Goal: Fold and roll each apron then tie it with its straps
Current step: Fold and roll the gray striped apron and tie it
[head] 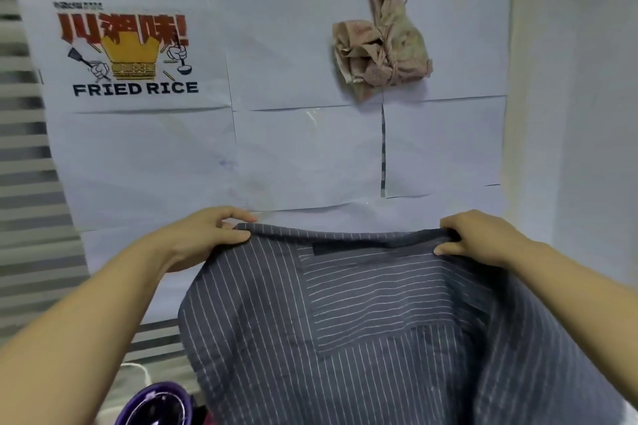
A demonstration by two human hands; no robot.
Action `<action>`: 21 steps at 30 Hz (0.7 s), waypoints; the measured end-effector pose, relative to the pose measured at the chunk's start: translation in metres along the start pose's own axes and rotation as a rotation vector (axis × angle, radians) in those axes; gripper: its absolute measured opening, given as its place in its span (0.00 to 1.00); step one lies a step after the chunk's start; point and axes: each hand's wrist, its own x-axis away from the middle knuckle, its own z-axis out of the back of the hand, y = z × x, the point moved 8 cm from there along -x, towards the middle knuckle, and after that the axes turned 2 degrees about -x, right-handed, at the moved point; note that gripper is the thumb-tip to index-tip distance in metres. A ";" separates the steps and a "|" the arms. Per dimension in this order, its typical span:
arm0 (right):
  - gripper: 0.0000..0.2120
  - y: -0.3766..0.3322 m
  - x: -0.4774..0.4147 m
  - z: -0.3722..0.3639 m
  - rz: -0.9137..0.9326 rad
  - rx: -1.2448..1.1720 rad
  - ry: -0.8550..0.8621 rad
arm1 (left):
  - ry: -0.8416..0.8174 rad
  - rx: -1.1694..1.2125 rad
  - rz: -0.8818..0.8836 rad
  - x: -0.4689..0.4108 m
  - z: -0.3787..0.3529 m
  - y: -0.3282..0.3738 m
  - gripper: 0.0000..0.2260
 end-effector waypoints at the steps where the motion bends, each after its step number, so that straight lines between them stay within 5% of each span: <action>1: 0.19 0.001 0.001 0.002 -0.006 0.003 0.020 | 0.025 0.055 -0.004 0.001 -0.001 -0.002 0.11; 6: 0.28 0.006 0.003 0.000 -0.063 -0.006 0.040 | 0.229 -0.264 -0.101 -0.004 0.005 0.007 0.05; 10: 0.26 0.012 0.004 -0.015 -0.065 -0.353 -0.115 | 0.098 -0.281 0.012 -0.005 0.017 -0.001 0.05; 13: 0.19 0.013 0.003 -0.013 -0.071 -0.496 -0.096 | -0.146 -0.286 0.170 0.013 -0.001 -0.012 0.22; 16: 0.19 0.024 0.002 -0.007 -0.137 -0.443 0.102 | -0.358 -0.471 0.199 0.022 -0.027 -0.022 0.38; 19: 0.22 0.035 0.009 0.000 -0.266 -0.208 0.270 | -0.391 -0.783 0.080 0.021 -0.051 -0.023 0.27; 21: 0.23 0.035 0.012 0.005 -0.314 -0.051 0.317 | -0.348 -0.869 -0.045 0.016 -0.061 -0.018 0.30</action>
